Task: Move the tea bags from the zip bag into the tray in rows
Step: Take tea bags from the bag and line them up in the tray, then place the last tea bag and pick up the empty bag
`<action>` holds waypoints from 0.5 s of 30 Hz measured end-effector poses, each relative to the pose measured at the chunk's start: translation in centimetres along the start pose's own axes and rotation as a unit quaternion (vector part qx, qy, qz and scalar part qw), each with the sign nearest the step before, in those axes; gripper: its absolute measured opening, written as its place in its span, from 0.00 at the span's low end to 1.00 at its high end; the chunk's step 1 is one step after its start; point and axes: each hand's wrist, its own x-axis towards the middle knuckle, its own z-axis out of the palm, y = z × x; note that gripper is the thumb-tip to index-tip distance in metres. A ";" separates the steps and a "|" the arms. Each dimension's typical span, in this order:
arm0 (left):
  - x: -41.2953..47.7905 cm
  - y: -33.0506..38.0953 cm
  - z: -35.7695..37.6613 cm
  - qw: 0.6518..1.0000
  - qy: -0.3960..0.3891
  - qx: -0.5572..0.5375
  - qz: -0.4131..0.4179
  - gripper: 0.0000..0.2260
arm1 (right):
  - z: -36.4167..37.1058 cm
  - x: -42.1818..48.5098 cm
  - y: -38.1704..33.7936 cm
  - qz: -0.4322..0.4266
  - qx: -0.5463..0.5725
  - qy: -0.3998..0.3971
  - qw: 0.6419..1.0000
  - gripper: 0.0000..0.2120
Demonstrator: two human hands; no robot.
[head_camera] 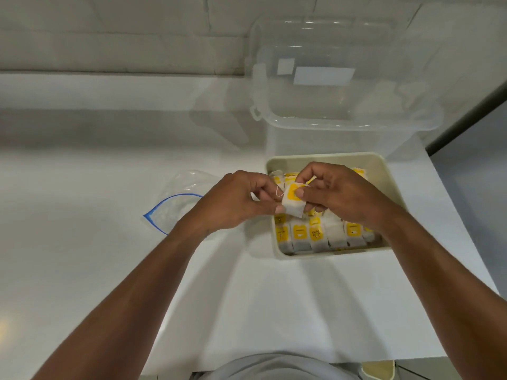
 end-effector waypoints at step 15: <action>1.5 1.7 2.5 0.996 0.018 0.084 0.008 0.06 | 0.0 -0.4 5.5 0.047 -0.081 -0.098 0.991 0.03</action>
